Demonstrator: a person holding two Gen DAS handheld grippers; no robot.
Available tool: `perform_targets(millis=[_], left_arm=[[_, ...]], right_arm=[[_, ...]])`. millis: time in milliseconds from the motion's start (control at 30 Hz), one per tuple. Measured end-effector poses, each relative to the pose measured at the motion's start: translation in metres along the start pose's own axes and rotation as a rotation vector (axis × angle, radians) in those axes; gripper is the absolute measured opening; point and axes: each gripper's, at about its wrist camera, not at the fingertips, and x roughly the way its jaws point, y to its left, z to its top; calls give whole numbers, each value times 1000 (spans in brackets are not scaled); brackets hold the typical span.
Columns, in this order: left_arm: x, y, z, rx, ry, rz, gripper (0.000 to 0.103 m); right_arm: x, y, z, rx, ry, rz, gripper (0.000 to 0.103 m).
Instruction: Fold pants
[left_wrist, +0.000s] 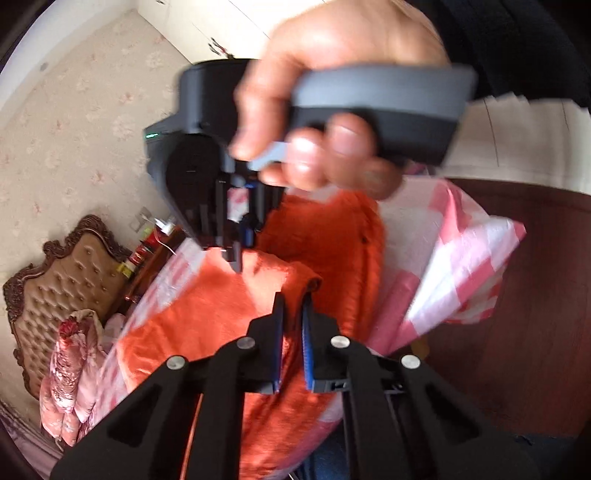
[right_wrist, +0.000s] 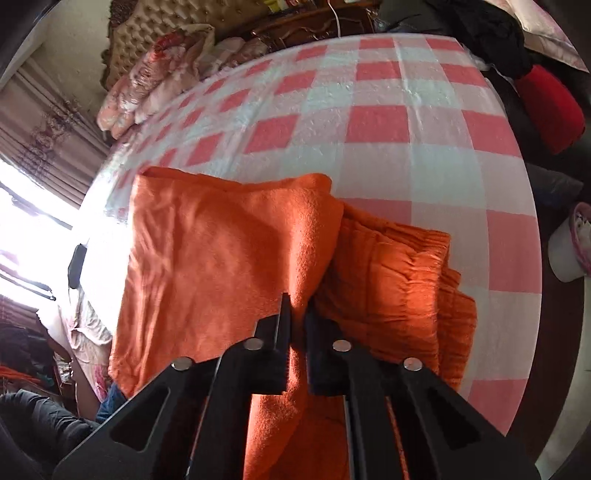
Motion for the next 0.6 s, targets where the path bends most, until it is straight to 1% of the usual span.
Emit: perform_targets(millis=[133, 267, 367, 500, 567, 600], left_arm=[[-14, 10, 15, 22, -60, 41, 8], [-18, 10, 31, 50, -98, 26, 8], [-17, 5, 40, 69, -108, 5, 8], [-2, -13, 46, 91, -91, -34, 8], [9, -22, 46, 112, -58, -58, 9], [14, -26, 44, 116, -41, -77, 14]], right_arm=[[-23, 6, 4, -29, -37, -9, 6], [-46, 2, 7, -32, -72, -32, 6], [-52, -6, 9, -16, -82, -42, 6], [-43, -27, 4, 11, -56, -93, 6], [-33, -35, 0, 17, -38, -137, 7], [-26, -38, -3, 15, -28, -190, 17]])
